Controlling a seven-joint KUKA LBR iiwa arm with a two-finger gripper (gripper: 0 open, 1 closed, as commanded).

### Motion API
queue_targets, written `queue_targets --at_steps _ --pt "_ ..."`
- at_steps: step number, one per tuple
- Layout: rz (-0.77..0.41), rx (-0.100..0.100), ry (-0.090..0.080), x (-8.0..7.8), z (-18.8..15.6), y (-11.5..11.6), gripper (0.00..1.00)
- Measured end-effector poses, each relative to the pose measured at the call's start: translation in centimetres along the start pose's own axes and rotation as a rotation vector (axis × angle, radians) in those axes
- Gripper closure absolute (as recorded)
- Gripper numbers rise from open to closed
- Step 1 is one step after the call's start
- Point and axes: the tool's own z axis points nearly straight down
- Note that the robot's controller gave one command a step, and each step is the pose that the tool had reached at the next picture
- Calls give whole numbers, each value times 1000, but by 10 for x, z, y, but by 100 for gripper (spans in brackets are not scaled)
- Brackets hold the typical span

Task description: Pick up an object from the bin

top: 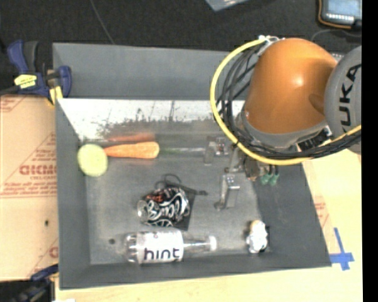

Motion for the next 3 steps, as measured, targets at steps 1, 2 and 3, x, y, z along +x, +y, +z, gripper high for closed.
queue_targets --at_steps 1,2,3 --pt "-50 1 -34 -9 7 11 0" --pt "-37 -1 -14 -7 72 25 0" --pt "-20 0 -3 -12 66 31 0"
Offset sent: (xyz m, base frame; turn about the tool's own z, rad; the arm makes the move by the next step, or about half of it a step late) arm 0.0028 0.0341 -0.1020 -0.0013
